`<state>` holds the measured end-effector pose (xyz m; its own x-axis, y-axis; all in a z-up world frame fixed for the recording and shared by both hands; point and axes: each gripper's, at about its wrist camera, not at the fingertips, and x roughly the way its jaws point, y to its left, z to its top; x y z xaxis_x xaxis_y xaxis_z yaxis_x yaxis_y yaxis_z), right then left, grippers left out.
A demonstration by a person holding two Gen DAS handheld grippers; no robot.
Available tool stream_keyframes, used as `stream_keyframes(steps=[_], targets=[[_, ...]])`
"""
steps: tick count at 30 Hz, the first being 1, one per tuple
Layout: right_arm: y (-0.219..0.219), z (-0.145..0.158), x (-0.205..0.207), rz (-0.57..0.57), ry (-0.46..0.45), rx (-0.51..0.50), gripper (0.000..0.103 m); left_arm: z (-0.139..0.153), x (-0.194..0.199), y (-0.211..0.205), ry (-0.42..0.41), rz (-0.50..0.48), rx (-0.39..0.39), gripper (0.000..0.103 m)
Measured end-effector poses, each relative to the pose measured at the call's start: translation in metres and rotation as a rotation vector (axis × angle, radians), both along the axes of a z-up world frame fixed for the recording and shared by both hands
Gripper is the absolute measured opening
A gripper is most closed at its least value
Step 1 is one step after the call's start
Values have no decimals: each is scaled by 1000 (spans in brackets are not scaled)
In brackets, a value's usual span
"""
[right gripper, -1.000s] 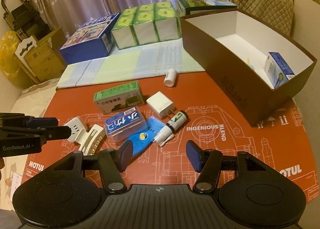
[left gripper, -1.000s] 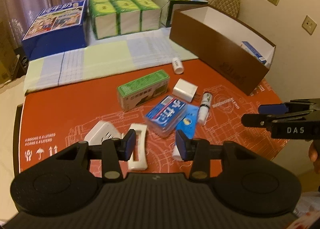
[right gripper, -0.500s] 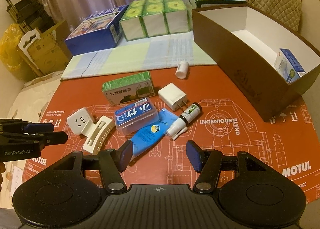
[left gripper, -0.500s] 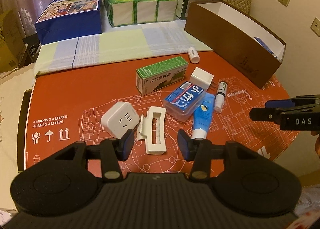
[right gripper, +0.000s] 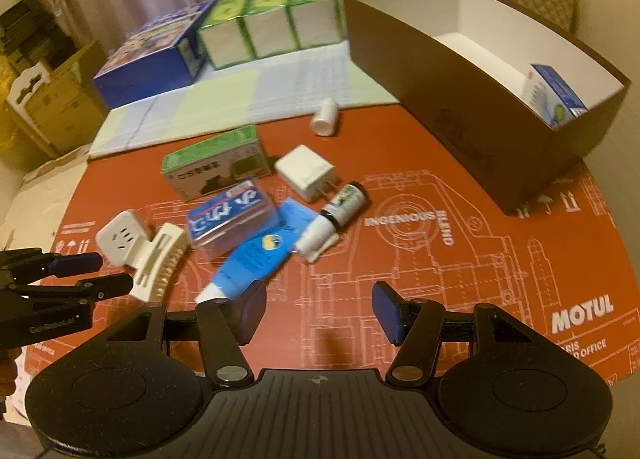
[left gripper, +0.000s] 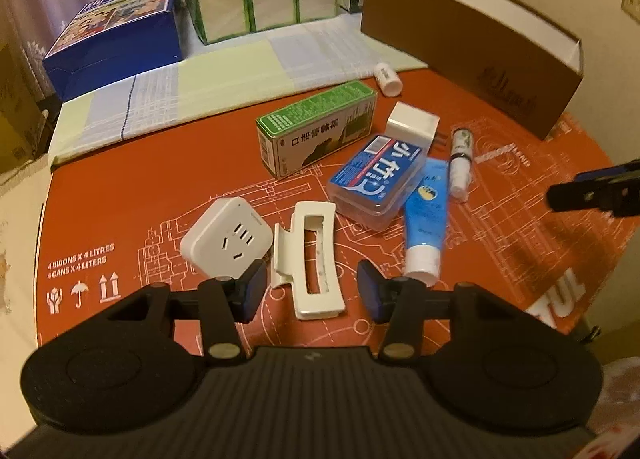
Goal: Organize rigid objects
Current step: 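Grasp the white hair clip with the left gripper while the right gripper reaches the spray bottle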
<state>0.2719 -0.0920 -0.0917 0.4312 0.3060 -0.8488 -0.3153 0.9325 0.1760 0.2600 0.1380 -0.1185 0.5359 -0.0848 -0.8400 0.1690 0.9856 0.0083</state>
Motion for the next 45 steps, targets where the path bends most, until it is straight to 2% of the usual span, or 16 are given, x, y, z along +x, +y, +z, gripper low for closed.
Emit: stream_keyframes(steps=[13, 19, 25, 29, 33, 34, 36, 37, 40, 45], targets=[[-35, -14, 22, -75, 15, -17, 56, -27, 22, -18, 0, 0, 120, 45], [-38, -19, 35, -37, 20, -22, 56, -34, 29, -23, 6, 33, 134, 45], [-39, -21, 48, 32, 8, -23, 56, -37, 32, -28, 7, 75, 142, 38], [-36, -21, 58, 121, -7, -4, 56, -36, 31, -29, -1, 109, 129, 37], [-24, -23, 65, 273, -29, 17, 56, -30, 25, -27, -10, 155, 119, 37], [-20, -24, 66, 319, -36, 14, 57, -28, 22, -26, -10, 168, 114, 37], [-11, -27, 67, 421, -62, -3, 77, -24, 17, -24, -12, 202, 103, 37], [-7, -29, 66, 465, -85, -11, 80, -22, 14, -24, -12, 219, 101, 37], [6, -38, 66, 598, -126, -45, 82, -19, 6, -21, -9, 274, 92, 37], [18, -55, 77, 704, -129, -69, 82, -14, -7, -19, -2, 371, 74, 37]])
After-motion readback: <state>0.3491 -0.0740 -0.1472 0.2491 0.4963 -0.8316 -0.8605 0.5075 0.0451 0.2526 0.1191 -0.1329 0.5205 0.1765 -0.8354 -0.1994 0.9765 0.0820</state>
